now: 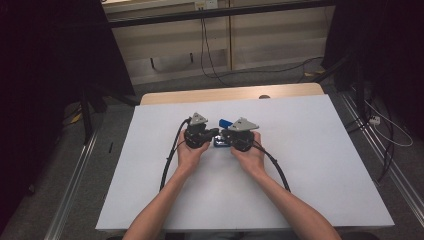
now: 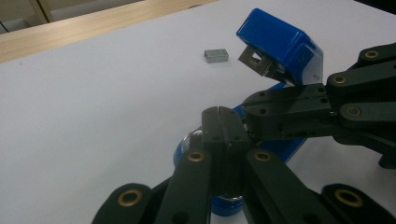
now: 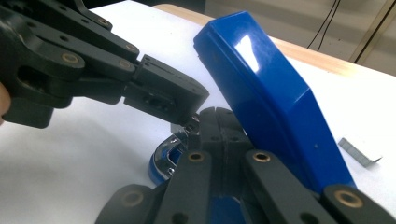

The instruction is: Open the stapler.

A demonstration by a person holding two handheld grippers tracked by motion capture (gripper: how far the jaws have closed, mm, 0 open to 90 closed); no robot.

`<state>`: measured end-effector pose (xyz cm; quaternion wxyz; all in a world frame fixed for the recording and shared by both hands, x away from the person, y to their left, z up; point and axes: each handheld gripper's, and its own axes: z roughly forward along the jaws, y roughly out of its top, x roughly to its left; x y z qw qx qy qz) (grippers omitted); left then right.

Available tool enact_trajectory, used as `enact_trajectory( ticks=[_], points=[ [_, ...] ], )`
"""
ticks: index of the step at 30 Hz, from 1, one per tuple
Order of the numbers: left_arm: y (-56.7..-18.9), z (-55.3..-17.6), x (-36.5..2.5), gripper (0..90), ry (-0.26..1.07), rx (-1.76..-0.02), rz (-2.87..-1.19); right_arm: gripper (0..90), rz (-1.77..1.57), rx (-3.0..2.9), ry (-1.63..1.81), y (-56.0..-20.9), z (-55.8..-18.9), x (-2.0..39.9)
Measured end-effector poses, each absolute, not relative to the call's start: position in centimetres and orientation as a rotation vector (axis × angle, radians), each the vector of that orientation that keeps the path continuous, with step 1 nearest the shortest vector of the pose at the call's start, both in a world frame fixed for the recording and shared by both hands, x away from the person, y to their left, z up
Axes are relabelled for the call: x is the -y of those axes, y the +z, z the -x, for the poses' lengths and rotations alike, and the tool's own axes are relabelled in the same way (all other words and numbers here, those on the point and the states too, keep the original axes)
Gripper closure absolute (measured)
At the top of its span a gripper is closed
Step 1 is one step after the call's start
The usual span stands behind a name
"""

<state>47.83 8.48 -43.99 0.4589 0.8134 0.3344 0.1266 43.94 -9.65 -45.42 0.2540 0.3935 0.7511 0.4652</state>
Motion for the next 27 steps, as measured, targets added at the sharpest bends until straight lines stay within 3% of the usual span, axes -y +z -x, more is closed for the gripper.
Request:
enact_trajectory(
  ticks=[27],
  points=[
    [-44.7, -47.7, -8.8, 90.0, 0.326, -0.81, -2.0, 90.0, -1.093, -1.971, 1.242, -44.5, -43.9, 8.9]
  ],
)
